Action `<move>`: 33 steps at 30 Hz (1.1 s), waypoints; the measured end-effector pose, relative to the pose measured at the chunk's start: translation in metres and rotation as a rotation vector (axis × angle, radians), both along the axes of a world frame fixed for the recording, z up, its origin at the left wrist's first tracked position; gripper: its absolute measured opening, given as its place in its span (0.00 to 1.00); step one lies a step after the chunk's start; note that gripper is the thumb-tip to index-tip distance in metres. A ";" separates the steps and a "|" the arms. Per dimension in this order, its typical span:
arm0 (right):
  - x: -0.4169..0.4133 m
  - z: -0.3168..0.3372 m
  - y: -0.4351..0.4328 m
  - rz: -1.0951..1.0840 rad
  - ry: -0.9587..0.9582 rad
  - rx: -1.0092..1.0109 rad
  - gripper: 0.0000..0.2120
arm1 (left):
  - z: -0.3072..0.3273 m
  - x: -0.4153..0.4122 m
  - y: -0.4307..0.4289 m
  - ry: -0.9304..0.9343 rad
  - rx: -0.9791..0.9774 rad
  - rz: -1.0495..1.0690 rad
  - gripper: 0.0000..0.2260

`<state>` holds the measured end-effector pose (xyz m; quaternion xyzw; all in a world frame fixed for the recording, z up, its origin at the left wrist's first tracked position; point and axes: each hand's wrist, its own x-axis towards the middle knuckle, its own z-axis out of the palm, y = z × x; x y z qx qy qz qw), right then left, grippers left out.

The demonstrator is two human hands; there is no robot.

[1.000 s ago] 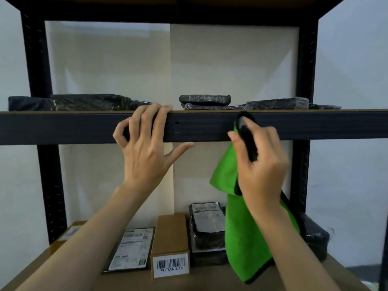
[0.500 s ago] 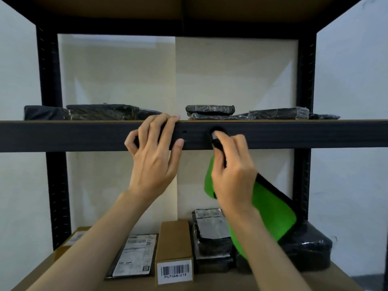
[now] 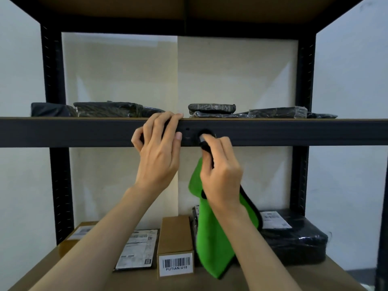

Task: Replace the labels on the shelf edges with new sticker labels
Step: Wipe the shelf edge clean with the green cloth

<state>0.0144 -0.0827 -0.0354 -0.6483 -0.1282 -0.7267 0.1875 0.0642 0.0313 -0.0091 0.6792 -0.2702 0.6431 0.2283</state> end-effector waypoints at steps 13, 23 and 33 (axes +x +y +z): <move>-0.002 0.009 -0.008 -0.026 -0.064 0.104 0.09 | -0.001 0.002 -0.004 -0.025 -0.045 -0.029 0.17; -0.008 0.002 -0.014 -0.038 0.049 -0.176 0.09 | -0.001 0.005 -0.012 -0.064 -0.150 -0.057 0.15; -0.025 -0.002 -0.053 0.063 -0.004 -0.060 0.09 | -0.002 -0.001 -0.020 -0.046 -0.203 -0.056 0.14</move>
